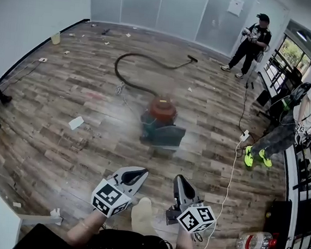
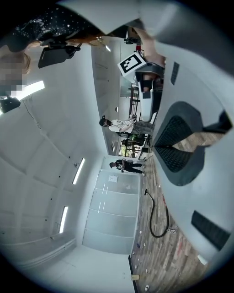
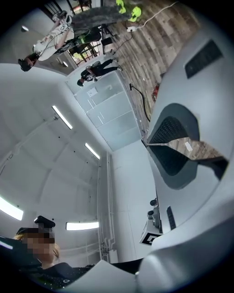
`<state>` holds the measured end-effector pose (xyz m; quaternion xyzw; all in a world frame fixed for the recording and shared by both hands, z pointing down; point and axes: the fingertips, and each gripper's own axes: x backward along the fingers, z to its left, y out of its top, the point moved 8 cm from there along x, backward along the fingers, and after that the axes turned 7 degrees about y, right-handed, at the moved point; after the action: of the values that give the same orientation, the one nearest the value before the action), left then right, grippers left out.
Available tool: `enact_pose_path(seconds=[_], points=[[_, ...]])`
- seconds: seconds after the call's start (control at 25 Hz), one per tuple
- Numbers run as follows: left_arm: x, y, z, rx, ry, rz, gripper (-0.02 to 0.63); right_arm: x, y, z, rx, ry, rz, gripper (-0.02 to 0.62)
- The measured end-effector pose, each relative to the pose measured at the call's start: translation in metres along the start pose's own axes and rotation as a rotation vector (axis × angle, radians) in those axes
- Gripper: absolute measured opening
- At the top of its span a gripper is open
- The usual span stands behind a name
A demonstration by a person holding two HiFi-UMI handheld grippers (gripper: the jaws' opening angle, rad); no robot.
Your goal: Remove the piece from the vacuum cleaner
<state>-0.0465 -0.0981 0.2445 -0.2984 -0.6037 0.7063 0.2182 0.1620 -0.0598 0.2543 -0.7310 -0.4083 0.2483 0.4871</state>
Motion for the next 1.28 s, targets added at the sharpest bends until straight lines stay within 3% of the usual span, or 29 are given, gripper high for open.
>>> enact_pose_path(seconds=[0.28, 1.0, 1.28], points=[[-0.095, 0.031, 0.047, 0.013, 0.029, -0.020, 0.008, -0.067, 0.045, -0.087, 0.003, 0.029, 0.006, 0.011], [-0.239, 0.037, 0.161, 0.060, 0.095, -0.002, 0.008, -0.190, 0.065, -0.222, -0.054, 0.036, 0.088, 0.011], [-0.329, 0.054, 0.224, 0.048, 0.035, -0.021, 0.008, -0.258, 0.098, -0.297, -0.045, 0.037, 0.087, 0.011]])
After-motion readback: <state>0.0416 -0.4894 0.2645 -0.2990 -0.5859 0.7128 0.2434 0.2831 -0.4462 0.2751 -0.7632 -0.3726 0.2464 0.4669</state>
